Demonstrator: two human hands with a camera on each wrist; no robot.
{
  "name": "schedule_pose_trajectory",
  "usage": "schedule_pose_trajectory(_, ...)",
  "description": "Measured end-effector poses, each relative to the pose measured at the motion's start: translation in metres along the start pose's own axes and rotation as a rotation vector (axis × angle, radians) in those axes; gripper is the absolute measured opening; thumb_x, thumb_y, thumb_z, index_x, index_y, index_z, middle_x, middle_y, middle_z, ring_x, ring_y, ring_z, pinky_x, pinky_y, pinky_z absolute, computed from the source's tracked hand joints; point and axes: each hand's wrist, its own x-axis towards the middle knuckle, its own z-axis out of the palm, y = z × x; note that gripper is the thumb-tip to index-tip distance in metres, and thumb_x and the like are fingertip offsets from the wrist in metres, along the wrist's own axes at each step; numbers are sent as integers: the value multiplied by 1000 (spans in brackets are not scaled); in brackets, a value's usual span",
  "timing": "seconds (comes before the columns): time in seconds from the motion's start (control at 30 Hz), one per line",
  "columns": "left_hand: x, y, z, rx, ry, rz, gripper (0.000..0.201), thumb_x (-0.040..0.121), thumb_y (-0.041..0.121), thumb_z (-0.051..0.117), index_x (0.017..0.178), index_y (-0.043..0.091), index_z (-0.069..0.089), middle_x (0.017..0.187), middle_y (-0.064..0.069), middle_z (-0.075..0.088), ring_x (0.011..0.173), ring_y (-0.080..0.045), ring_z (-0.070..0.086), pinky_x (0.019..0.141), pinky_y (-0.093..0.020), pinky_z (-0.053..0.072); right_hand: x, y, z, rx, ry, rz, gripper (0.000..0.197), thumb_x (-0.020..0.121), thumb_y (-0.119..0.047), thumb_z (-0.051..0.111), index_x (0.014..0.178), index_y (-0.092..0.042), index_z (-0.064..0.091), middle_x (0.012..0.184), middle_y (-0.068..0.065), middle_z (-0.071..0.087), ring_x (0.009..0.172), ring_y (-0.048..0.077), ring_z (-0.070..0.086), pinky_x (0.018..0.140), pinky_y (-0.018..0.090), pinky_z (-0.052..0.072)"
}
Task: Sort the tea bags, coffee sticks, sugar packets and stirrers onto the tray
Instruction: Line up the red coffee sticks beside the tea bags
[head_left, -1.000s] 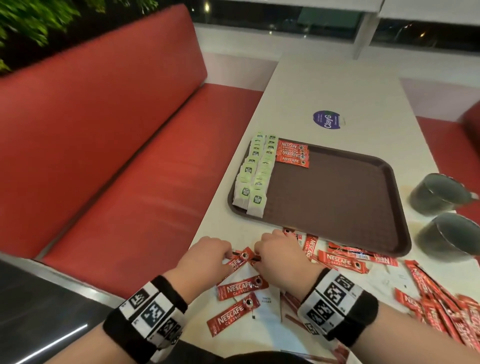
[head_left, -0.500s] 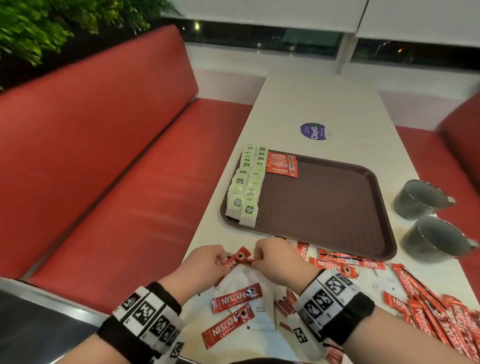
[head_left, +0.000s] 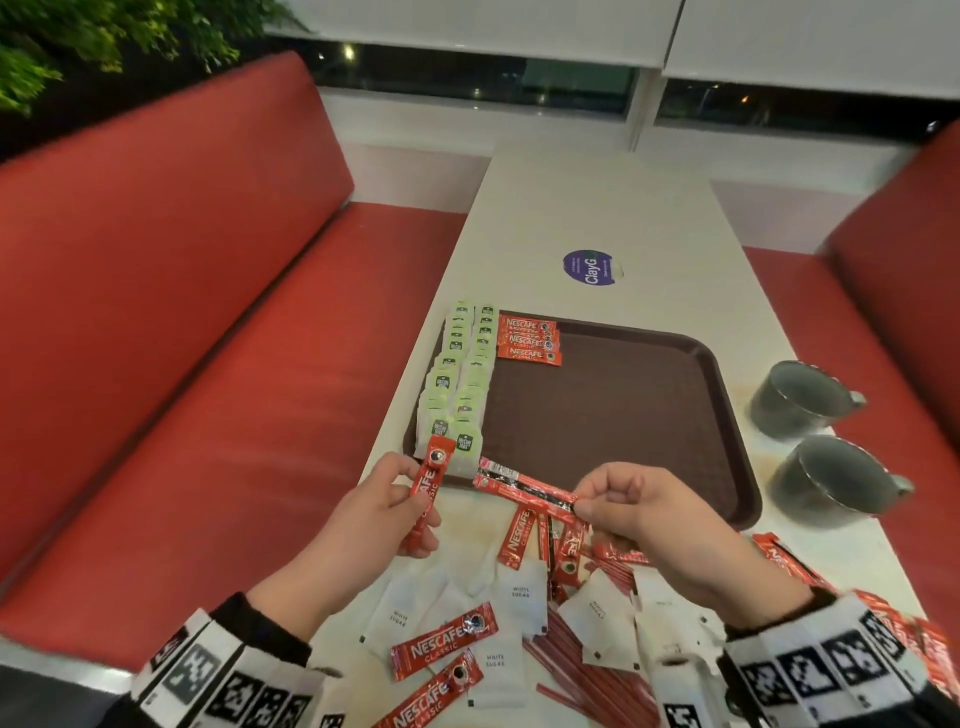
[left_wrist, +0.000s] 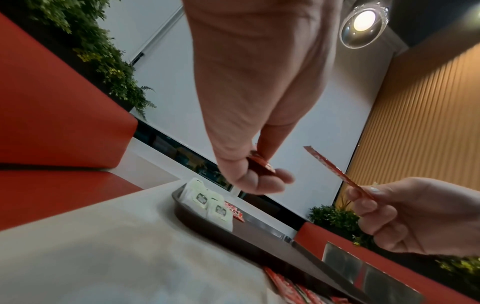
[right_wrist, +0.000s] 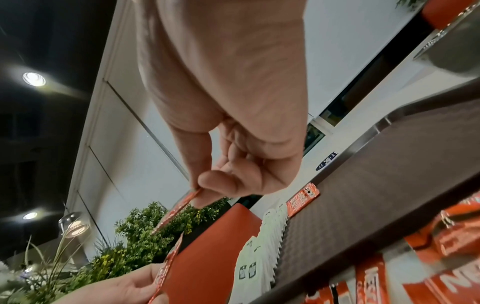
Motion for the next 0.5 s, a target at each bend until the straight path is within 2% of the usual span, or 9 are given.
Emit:
schedule_pose_trajectory(0.07, 4, 7, 6, -62, -25, -16, 22, 97, 1, 43, 106, 19, 51, 79, -11, 62, 58, -14, 57, 60, -29, 50, -2, -4, -4, -120, 92, -120, 17, 85, -6, 67, 73, -18, 68, 60, 0, 63, 56, 14, 53, 58, 27, 42)
schedule_pose_trajectory(0.13, 8, 16, 12, -195, -88, -63, 23, 96, 0, 41, 109, 15, 53, 74, -10, 57, 53, -15, 50, 56, -28, 44, -4, -8, -5, -384, 285, -392, 19, 84, -10, 69, 72, -25, 67, 67, -5, 67, 64, 9, 60, 64, 26, 48)
schedule_pose_trajectory(0.2, 12, 26, 16, -304, -172, -100, 11, 98, 8, 42, 102, 9, 52, 67, -5, 52, 50, -14, 43, 53, -26, 39, -5, -11, -4, -639, 415, -764, 8, 84, -13, 68, 78, -19, 69, 80, -9, 68, 79, 4, 62, 72, 18, 50)
schedule_pose_trajectory(0.27, 17, 36, 19, -401, -246, -119, 19, 97, 27, 46, 97, 9, 51, 63, -3, 48, 47, -12, 37, 49, -23, 36, -2, -8, -4, -751, 441, -986, 13, 84, -14, 63, 81, -6, 72, 88, 1, 69, 86, 5, 61, 78, 18, 51)
schedule_pose_trajectory(0.33, 23, 44, 19, -476, -276, -117, 32, 85, 41, 51, 92, 10, 52, 60, -2, 45, 44, -10, 33, 45, -21, 33, 3, -4, -2, -795, 471, -1056, 17, 84, -13, 62, 84, -1, 73, 91, 9, 70, 87, 11, 61, 76, 23, 52)
schedule_pose_trajectory(0.37, 26, 47, 18, -488, -286, -105, 33, 81, 42, 55, 88, 10, 51, 58, -2, 44, 42, -9, 31, 43, -20, 31, 6, -3, 0, -803, 487, -1068, 17, 84, -12, 62, 86, 1, 74, 93, 10, 70, 88, 13, 62, 76, 25, 53)
schedule_pose_trajectory(0.43, 29, 49, 17, -469, -312, -77, 31, 82, 35, 66, 81, 8, 50, 56, -3, 45, 37, -7, 28, 40, -17, 28, 10, 1, 4, -815, 490, -1077, 17, 84, -10, 62, 88, 2, 74, 95, 12, 70, 89, 15, 62, 76, 26, 53)
schedule_pose_trajectory(0.5, 32, 49, 17, -419, -303, -47, 22, 82, 19, 70, 76, 6, 53, 55, -5, 46, 34, -6, 27, 37, -16, 25, 13, -1, 6, -804, 465, -1075, 17, 84, -10, 63, 88, 2, 73, 95, 11, 70, 90, 14, 62, 78, 24, 53)
